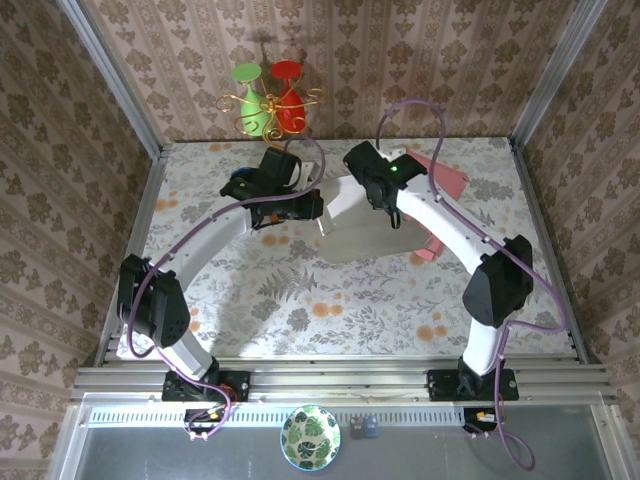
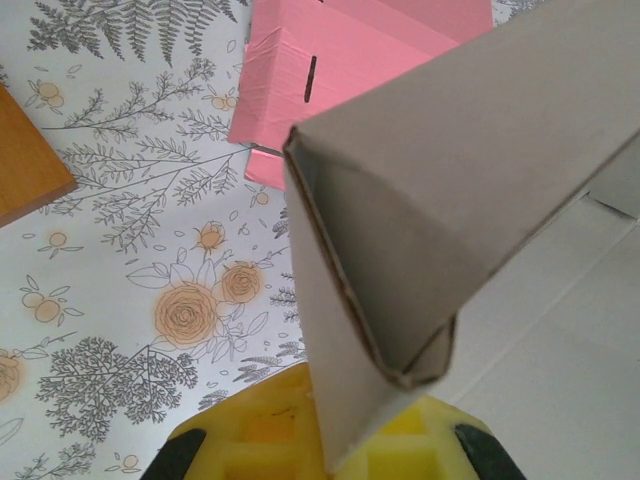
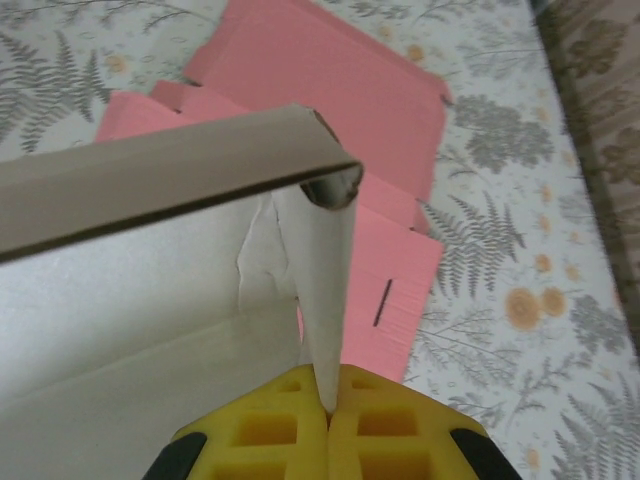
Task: Fold the paper box
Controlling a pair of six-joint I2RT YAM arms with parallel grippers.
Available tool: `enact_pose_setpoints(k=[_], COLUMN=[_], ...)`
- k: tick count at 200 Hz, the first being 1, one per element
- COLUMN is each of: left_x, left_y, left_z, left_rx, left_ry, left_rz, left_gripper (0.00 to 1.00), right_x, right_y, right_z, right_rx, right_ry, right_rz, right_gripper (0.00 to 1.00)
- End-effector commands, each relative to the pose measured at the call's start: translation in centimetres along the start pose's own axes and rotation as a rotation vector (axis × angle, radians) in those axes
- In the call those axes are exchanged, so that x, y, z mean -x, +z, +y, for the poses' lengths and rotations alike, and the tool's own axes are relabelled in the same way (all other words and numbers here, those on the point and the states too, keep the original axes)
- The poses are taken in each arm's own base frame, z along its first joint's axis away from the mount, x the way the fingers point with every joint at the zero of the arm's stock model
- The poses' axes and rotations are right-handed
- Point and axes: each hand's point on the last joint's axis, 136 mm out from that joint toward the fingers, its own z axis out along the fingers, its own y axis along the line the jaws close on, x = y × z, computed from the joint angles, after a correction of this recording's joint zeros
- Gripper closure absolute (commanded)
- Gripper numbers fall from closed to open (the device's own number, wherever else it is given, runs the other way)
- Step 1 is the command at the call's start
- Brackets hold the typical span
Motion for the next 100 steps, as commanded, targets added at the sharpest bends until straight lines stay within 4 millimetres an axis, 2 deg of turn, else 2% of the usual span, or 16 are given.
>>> enact_pose_setpoints(k=[1,20,57,86,100], left_x=[0.7,0.8,0.8,0.8,0.8], left_y=[-0.5,-0.6,-0.5,-0.4,-0.4], left_z=[-1.0,-1.1,-1.3,-1.3,-1.3], left_rx=[-0.029,-0.039,-0.052,-0.055,-0.058], left_ry=[-0.010,-0.013,-0.019,-0.020,-0.025], left_rz=[-0.010,-0.018,-0.020,-0.017,-0.017], left_gripper=[1.00,1.00,1.00,1.00,1.00], right_x=[0.4,0.6,0.3,0.6,0.7], right_y=[0.0,-0.2,0.2,-0.3,-0.6], right_z=[-3.0,-2.8,-1.8,-0.3,0.3], right_rx=[-0.224,-0.262,-0.219,-0.051,0.043], right_ry=[-0.020,-0.053,-0.080,-0.043,-0.014], right_rz=[-0.034,-0.040,-0.007,-0.001,-0.006], right_gripper=[1.00,1.00,1.00,1.00,0.94])
